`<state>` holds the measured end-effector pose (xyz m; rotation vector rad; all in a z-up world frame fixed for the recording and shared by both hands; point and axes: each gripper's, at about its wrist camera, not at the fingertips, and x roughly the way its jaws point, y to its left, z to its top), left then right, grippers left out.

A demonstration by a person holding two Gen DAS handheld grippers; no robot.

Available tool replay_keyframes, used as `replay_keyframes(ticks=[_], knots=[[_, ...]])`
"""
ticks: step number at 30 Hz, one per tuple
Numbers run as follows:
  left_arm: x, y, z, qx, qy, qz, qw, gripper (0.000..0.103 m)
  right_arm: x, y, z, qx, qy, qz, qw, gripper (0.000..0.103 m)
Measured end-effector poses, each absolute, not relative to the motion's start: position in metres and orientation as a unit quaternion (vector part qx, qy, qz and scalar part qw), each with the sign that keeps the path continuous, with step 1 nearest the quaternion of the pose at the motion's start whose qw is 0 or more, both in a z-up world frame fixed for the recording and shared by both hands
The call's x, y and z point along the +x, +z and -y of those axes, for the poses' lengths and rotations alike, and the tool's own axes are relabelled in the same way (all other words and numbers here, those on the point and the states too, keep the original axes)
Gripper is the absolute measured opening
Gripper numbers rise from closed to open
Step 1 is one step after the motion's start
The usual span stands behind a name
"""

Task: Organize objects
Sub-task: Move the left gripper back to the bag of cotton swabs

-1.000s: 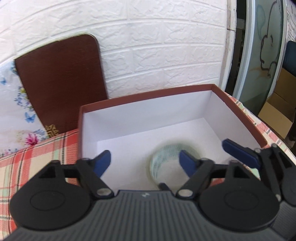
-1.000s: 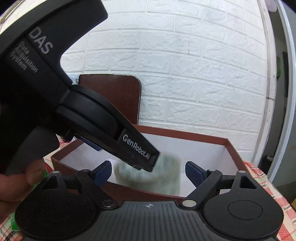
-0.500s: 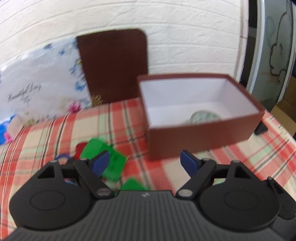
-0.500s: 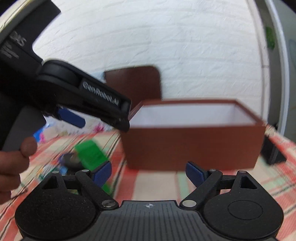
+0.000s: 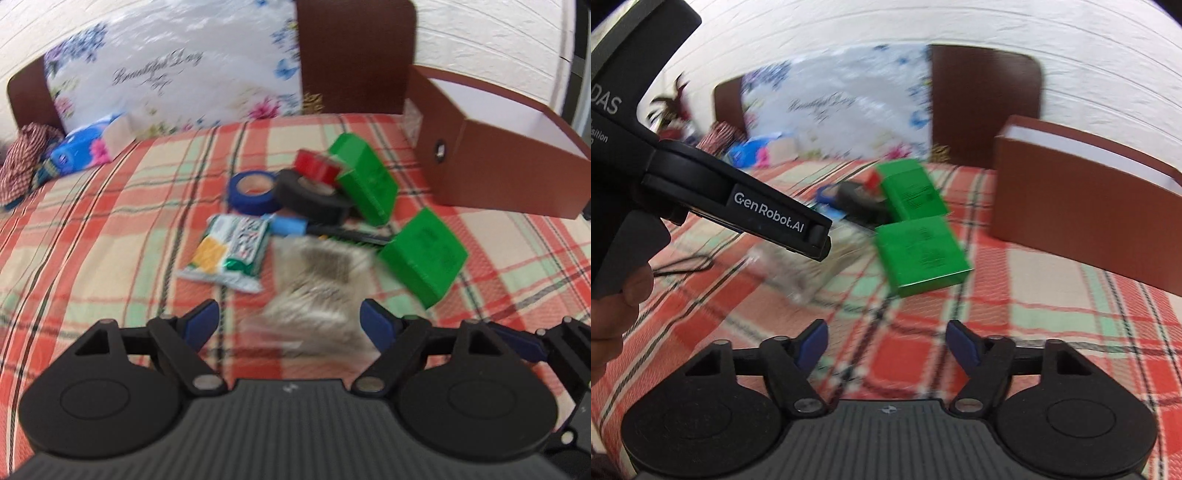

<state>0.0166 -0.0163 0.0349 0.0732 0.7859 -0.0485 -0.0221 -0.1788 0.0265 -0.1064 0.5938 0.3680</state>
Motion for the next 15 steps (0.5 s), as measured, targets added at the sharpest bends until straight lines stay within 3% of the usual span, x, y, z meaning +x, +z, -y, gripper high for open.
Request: replay_keyframes(ticks=[4, 12, 15], knots=[[0.015, 0.026, -0.008, 0.015, -0.010, -0.389, 0.921, 0.085, -0.025, 0.027, 0.160, -0.077, 0.199, -0.295, 0.931, 0.059], [0.020, 0.010, -0.064, -0.004, 0.059, -0.386, 0.920, 0.087, -0.010, 0.028, 0.126, -0.105, 0.218, -0.291, 0.926, 0.059], [0.020, 0.004, -0.092, -0.027, 0.073, -0.375, 0.924, 0.093, 0.002, 0.027, 0.112, -0.104, 0.218, -0.290, 0.926, 0.059]])
